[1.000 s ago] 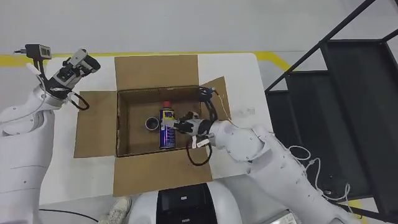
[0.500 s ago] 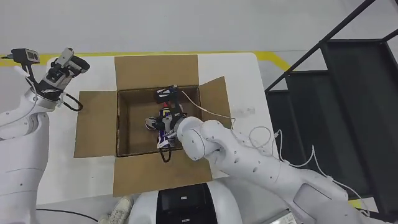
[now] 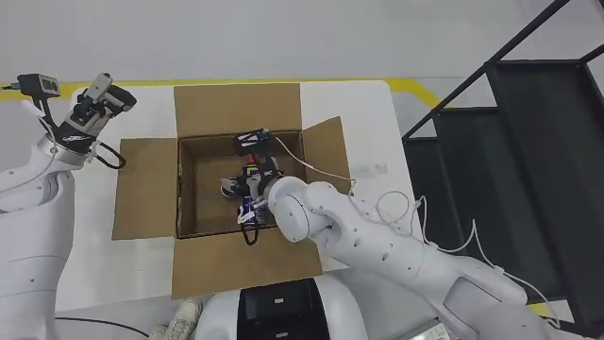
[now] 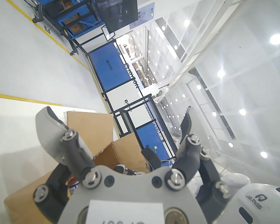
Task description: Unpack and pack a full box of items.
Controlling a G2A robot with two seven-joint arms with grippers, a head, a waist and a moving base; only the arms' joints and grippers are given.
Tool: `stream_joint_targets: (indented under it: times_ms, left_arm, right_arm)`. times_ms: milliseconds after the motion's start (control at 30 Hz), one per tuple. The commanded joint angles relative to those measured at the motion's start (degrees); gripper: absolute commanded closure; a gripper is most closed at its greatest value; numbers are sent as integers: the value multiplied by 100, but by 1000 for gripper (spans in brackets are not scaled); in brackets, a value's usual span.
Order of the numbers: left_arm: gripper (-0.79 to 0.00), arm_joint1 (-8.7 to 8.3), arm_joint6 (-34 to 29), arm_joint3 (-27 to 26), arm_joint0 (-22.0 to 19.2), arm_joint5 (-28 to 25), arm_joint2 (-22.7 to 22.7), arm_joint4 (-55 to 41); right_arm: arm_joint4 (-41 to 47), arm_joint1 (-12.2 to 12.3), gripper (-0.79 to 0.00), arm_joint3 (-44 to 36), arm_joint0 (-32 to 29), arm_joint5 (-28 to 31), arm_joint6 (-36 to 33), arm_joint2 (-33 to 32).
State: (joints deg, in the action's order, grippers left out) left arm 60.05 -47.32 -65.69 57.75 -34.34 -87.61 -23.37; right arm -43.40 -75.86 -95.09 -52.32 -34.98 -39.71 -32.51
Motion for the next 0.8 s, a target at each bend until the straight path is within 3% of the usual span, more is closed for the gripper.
stream_joint_targets:
  times_ms: [0,267,767]
  left_arm:
    - [-785,0,0,0,0,0,0,0]
    - [-785,0,0,0,0,0,0,0]
    - [-785,0,0,0,0,0,0,0]
  right_arm:
    - [-125,-47,-785,97,108,-66,-267,83]
    - [-819,-470,-785,1104,934,-822,-1362,716]
    - [-785,-1177,-785,2562,1300,-997,-1379,997]
